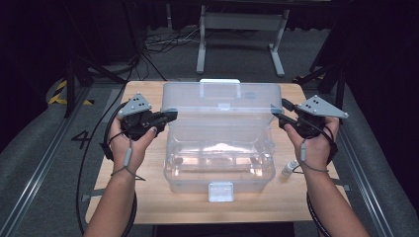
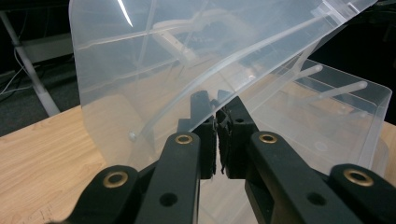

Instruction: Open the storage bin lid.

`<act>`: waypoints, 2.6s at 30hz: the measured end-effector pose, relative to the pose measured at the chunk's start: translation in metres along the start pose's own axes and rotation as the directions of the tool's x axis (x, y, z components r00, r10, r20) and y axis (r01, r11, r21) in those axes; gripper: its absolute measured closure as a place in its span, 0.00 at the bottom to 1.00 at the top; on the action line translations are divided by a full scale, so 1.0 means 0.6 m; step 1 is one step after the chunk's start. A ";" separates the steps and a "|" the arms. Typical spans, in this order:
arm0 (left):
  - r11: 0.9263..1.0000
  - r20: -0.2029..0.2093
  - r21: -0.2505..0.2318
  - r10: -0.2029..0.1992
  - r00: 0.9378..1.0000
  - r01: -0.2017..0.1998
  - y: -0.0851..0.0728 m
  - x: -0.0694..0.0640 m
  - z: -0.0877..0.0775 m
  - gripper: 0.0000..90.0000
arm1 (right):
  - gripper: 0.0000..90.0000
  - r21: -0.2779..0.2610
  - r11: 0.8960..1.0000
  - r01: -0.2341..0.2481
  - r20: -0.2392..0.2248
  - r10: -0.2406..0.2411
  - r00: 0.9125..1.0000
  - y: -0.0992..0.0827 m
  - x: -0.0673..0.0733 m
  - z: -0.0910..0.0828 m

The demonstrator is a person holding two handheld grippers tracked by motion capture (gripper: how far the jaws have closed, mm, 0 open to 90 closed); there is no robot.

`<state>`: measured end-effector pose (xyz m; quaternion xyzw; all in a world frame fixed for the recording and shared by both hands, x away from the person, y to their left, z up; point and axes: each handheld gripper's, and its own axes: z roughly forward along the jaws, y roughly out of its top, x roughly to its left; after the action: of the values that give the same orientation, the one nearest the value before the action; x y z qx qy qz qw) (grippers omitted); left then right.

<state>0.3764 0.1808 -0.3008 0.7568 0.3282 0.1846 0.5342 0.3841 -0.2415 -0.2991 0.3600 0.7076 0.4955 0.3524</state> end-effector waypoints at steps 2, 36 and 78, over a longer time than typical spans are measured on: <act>1.000 -0.001 0.000 0.001 1.000 -0.001 0.000 0.000 0.000 0.95 | 0.66 -0.009 1.000 0.000 0.006 0.000 1.000 0.000 0.001 0.001; 0.998 0.000 0.045 -0.048 0.999 0.048 -0.013 0.006 -0.037 0.68 | 0.76 0.000 1.000 0.028 0.052 -0.028 0.998 0.005 -0.005 0.011; 0.990 -0.103 0.064 -0.119 0.987 0.127 -0.042 0.054 -0.087 0.61 | 0.79 0.034 0.999 0.004 0.064 -0.006 0.998 0.041 -0.038 0.069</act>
<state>0.3589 0.2445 -0.3075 0.7434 0.4068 0.1770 0.5006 0.4345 -0.2365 -0.2829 0.3797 0.7052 0.4709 0.3699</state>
